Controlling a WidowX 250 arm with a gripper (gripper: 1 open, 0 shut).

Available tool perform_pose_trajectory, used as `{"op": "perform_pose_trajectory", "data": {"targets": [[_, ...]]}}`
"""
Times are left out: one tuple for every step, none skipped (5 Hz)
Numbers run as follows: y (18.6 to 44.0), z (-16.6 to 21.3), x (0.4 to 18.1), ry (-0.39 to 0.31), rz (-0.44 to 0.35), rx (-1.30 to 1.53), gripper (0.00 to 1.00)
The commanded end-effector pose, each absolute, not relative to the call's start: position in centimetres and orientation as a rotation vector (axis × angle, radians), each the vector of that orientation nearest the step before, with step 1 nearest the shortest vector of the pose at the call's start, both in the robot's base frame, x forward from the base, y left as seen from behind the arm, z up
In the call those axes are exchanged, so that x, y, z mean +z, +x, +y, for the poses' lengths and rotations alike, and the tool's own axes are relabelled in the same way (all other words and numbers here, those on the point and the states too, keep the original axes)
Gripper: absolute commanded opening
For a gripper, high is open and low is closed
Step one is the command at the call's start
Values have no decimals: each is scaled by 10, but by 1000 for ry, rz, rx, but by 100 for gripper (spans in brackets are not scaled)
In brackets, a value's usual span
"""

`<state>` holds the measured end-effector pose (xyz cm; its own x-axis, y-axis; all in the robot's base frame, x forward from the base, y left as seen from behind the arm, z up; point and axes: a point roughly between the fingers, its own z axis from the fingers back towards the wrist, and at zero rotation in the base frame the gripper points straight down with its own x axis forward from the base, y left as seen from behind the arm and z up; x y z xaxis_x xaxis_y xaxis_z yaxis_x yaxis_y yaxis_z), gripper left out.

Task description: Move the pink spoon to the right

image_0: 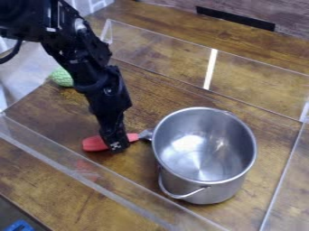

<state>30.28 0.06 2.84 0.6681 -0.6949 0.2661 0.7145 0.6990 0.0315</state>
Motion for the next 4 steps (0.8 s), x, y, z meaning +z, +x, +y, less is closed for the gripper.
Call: {"op": "perform_pose_trajectory", "data": {"targets": [[308,8,34,-65,-298,-774,0],[309,9,36,-72,-304,-771,0],[309,10,37,-79,-304,-767,0],[310,10,39,-84,-307,-764,0]]}}
